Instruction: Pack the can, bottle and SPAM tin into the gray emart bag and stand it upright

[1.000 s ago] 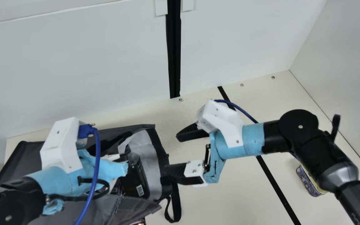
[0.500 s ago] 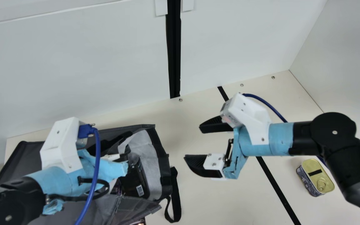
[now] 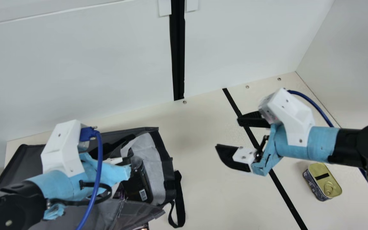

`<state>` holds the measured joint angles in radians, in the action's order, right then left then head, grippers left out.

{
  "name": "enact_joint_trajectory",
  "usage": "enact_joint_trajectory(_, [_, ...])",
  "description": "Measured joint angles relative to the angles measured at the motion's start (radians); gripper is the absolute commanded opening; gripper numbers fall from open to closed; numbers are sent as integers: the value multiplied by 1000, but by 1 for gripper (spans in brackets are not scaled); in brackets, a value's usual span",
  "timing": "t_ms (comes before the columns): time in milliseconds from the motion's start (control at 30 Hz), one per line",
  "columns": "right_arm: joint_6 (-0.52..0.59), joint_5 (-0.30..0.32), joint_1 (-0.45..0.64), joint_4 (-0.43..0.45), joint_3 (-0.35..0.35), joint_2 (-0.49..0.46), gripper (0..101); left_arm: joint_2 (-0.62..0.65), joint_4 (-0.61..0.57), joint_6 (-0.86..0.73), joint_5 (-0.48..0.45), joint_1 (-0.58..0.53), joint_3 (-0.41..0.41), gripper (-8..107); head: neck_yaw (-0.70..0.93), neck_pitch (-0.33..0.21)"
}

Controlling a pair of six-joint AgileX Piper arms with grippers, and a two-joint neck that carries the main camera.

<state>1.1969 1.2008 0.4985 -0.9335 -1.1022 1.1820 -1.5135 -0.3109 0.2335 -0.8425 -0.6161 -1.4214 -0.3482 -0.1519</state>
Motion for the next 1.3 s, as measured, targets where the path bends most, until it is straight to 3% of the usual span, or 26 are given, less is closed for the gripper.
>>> enact_joint_trajectory(600, [-137, -58, 221, 171, -30, -116, 95, 0, 0, 0, 0, 0, 0, -8, 2, 0])
enact_joint_trajectory(1033, [-350, -119, 229, 427, -79, -207, 95, 0, 0, 0, 0, 0, 0, -8, 0, 0])
enact_joint_trajectory(1300, [-521, -116, 181, 611, -121, -243, 95, 0, 0, 0, 0, 0, 0, -8, 2, 0])
